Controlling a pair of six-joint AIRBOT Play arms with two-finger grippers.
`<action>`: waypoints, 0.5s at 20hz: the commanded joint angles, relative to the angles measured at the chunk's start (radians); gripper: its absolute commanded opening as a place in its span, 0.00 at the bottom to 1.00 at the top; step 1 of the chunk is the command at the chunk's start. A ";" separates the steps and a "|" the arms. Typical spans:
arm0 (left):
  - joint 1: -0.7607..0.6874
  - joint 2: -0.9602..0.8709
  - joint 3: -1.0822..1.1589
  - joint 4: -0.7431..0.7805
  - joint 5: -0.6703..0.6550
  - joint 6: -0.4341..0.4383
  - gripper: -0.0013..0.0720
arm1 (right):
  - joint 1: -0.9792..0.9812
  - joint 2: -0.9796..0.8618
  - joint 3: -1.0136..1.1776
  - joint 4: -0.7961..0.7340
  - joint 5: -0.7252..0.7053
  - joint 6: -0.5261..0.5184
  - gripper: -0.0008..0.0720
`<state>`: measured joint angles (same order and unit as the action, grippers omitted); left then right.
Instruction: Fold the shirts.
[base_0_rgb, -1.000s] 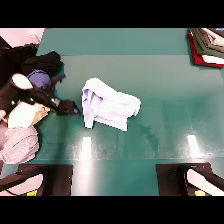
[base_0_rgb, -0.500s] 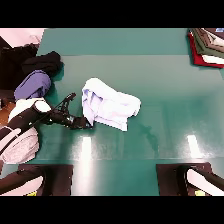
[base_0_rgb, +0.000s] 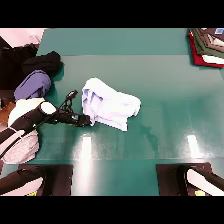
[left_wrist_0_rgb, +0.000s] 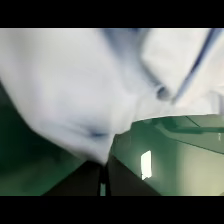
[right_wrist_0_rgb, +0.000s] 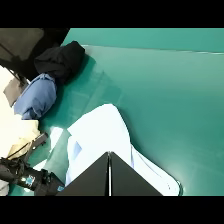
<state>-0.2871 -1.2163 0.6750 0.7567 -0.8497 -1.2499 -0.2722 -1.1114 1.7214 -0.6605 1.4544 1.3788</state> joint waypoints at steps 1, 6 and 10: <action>-0.003 0.012 0.105 0.121 -0.140 -0.010 0.05 | 0.026 0.015 -0.045 -0.069 0.032 0.001 0.03; -0.003 0.113 0.323 0.361 -0.331 -0.034 0.05 | 0.193 0.131 -0.507 -0.283 -0.101 0.036 0.04; -0.003 0.153 0.361 0.406 -0.365 -0.035 0.05 | 0.300 0.133 -0.913 -0.261 -0.358 0.082 0.70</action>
<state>-0.2901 -1.0927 0.9932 1.0908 -1.1618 -1.2816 -0.0456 -0.9867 1.0672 -0.9039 1.2739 1.4174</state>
